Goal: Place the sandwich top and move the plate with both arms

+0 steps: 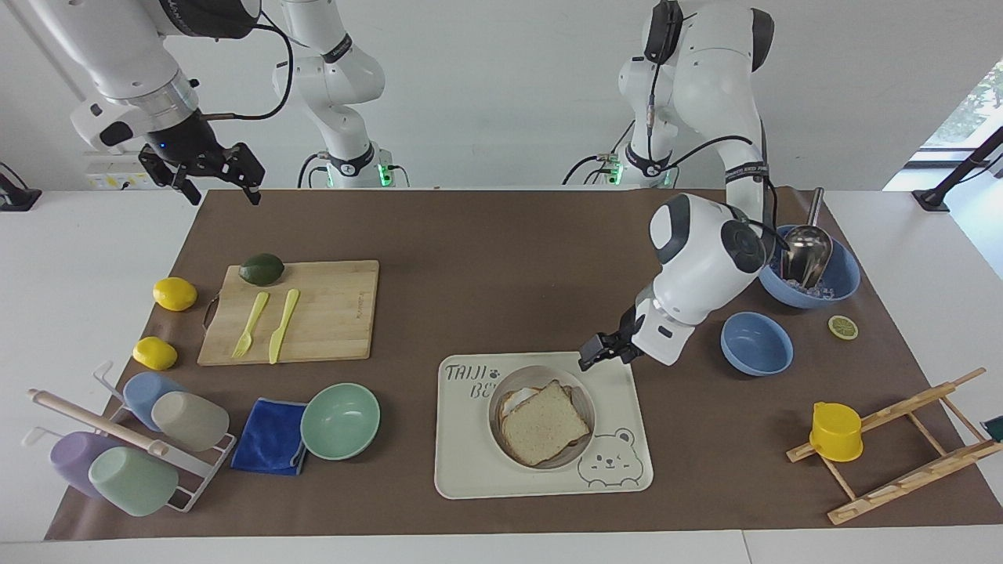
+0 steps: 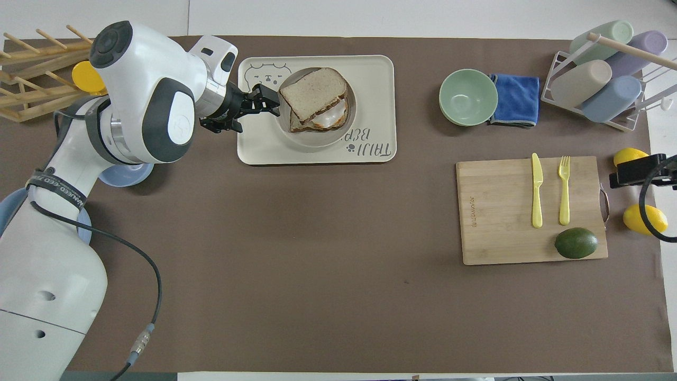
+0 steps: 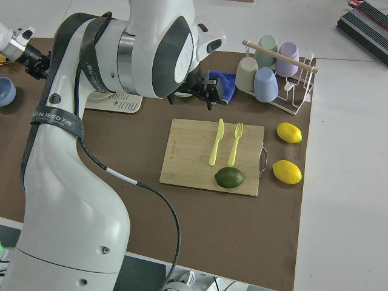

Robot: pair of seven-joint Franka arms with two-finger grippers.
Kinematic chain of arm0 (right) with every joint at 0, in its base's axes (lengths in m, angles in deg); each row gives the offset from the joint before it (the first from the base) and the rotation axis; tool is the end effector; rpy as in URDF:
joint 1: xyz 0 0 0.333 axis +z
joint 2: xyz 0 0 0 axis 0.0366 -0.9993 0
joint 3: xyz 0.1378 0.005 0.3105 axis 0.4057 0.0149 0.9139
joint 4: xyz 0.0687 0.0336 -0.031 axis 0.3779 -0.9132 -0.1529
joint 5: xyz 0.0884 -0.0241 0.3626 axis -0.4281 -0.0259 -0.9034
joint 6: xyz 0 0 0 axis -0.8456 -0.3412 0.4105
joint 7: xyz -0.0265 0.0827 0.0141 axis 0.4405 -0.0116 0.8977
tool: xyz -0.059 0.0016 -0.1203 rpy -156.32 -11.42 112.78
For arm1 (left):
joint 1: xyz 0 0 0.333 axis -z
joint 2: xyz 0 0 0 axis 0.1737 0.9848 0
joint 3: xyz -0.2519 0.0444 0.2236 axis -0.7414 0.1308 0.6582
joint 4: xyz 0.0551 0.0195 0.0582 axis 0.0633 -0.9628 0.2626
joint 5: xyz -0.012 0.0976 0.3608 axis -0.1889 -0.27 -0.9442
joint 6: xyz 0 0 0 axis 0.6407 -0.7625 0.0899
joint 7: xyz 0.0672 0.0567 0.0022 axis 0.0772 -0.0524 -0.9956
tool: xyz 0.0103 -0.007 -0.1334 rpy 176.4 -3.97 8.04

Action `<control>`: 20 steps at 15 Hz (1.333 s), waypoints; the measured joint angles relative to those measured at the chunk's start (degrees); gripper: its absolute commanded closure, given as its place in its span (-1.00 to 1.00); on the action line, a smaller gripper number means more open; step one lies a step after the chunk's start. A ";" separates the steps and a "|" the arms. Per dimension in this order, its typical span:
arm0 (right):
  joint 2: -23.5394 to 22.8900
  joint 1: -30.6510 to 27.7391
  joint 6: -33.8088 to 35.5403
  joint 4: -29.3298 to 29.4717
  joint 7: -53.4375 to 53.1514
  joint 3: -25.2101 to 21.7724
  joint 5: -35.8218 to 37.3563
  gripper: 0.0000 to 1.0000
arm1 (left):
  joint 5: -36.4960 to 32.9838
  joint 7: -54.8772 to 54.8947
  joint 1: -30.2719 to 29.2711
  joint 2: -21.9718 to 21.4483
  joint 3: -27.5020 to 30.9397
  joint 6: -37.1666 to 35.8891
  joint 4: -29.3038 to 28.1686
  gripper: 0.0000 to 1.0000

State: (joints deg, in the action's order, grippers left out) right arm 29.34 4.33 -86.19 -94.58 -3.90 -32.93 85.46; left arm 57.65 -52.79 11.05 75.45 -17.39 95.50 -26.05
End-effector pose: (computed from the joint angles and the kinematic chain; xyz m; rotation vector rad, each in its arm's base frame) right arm 0.4974 -0.0417 0.6186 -3.1119 0.0767 0.0619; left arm 0.6492 -0.2483 0.4196 2.8171 0.2589 -0.0506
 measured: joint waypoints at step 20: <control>0.00 0.00 0.03 0.00 0.00 0.00 0.00 -1.00 | -15.18 13.46 -4.53 -29.88 6.13 -30.50 -7.64 -1.00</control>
State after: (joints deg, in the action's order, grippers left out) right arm 29.34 4.33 -86.15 -94.58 -3.90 -32.92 85.46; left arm 42.47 -39.33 6.52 45.56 -11.26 65.00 -33.69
